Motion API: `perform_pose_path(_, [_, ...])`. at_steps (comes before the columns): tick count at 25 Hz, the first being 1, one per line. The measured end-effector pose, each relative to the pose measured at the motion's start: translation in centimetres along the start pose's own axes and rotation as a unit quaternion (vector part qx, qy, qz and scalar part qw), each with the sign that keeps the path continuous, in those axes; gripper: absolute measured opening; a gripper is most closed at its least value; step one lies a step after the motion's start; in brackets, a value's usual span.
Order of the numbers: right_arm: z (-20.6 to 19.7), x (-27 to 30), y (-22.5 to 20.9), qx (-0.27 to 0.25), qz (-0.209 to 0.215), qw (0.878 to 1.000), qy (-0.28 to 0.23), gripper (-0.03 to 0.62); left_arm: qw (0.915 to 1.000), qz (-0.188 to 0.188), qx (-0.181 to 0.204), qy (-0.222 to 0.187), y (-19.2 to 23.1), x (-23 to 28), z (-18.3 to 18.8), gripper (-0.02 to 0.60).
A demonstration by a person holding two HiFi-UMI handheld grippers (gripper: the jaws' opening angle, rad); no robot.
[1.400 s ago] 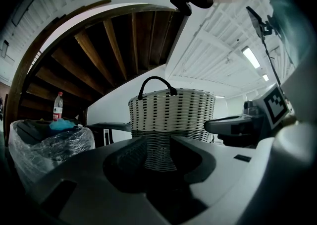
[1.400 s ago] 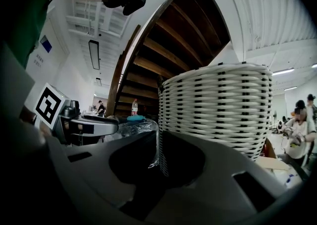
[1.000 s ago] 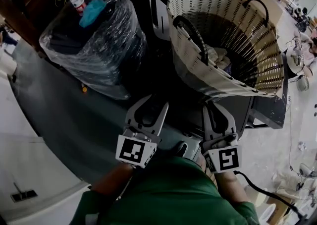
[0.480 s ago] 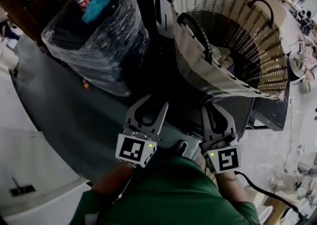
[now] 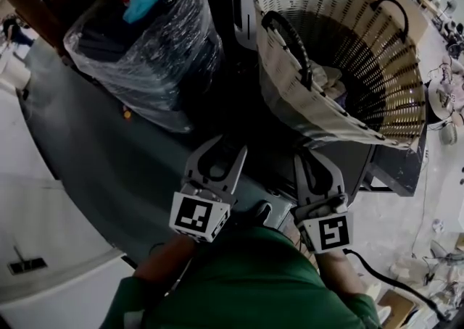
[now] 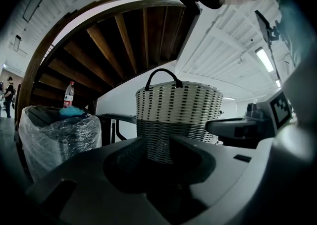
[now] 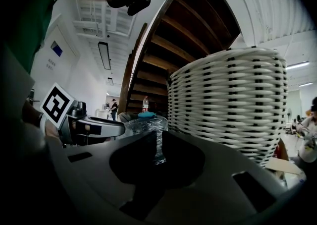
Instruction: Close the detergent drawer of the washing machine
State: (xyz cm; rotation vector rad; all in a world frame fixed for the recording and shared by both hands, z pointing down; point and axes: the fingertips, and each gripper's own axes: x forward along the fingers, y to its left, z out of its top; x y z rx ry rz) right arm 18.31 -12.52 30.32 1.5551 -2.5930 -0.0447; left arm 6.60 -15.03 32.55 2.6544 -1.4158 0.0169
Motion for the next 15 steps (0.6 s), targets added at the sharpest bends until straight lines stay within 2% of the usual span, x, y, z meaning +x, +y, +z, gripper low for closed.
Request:
perform_pose_path(4, [-0.3,-0.1,-0.4,0.001,0.011,1.0,0.001,0.054,0.9999,0.01,-0.009,0.0,-0.3,0.0,-0.4,0.153])
perform_pose_path(9, [-0.3,0.0,-0.4,0.0,0.035,0.999,-0.003,0.052,0.999,-0.002,-0.022,-0.039,-1.6,-0.4,0.3,0.152])
perform_pose_path(15, [-0.4,0.0,-0.1,-0.003,0.061,0.998,-0.006,0.051,0.999,0.011,-0.021,-0.038,-2.3,-0.5,-0.3,0.152])
